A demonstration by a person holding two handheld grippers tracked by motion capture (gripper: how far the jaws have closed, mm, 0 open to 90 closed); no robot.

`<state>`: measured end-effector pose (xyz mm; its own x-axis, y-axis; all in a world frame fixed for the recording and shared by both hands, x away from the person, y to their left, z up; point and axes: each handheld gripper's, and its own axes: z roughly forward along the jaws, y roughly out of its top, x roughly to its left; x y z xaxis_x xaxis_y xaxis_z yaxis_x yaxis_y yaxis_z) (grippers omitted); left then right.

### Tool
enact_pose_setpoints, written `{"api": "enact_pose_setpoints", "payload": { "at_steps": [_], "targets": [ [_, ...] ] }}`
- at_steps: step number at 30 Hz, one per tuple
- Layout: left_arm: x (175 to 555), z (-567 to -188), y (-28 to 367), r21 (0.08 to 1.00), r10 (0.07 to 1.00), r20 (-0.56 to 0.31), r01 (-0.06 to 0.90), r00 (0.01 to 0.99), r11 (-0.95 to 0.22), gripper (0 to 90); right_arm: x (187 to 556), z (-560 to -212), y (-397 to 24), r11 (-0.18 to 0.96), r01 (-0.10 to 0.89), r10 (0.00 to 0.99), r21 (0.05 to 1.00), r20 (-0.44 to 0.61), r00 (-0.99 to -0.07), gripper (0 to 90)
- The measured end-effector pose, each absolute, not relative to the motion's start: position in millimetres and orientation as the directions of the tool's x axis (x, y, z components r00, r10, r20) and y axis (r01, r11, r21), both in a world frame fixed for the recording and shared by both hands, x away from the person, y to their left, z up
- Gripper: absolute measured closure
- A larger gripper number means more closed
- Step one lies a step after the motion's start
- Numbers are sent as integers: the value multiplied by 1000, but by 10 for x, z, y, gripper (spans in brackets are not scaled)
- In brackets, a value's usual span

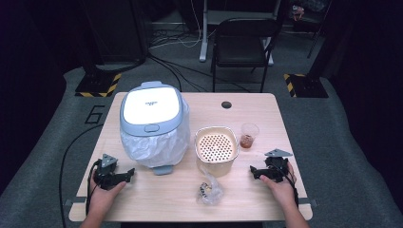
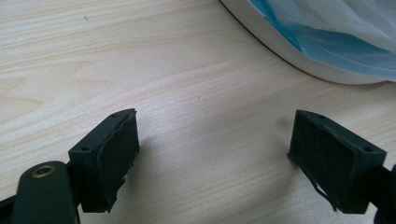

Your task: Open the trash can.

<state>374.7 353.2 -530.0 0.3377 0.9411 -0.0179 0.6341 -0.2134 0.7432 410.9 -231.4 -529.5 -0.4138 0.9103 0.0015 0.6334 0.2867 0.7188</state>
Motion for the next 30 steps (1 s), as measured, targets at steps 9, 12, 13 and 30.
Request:
{"api": "enact_pose_setpoints", "payload": {
  "at_steps": [9, 12, 13, 30],
  "targets": [
    [3746, -5309, 3523, 752, 943, -16, 625, 331, -207, 158, 4080, -5295, -2304, 290, 633, 909, 718, 1, -417, 0],
    [3748, -5311, 3528, 757, 945, -31, 625, 327, -191, 154, 4066, -5293, -2293, 276, 641, 914, 717, 11, -406, 0],
    [3747, -5310, 3530, 756, 945, -41, 628, 324, -183, 155, 4066, -5293, -2294, 277, 640, 913, 717, 10, -407, 0],
    [3700, -5270, 3500, 759, 938, -24, 618, 345, -208, 367, 4066, -5293, -2294, 277, 640, 913, 717, 11, -407, 0]
  ]
}}
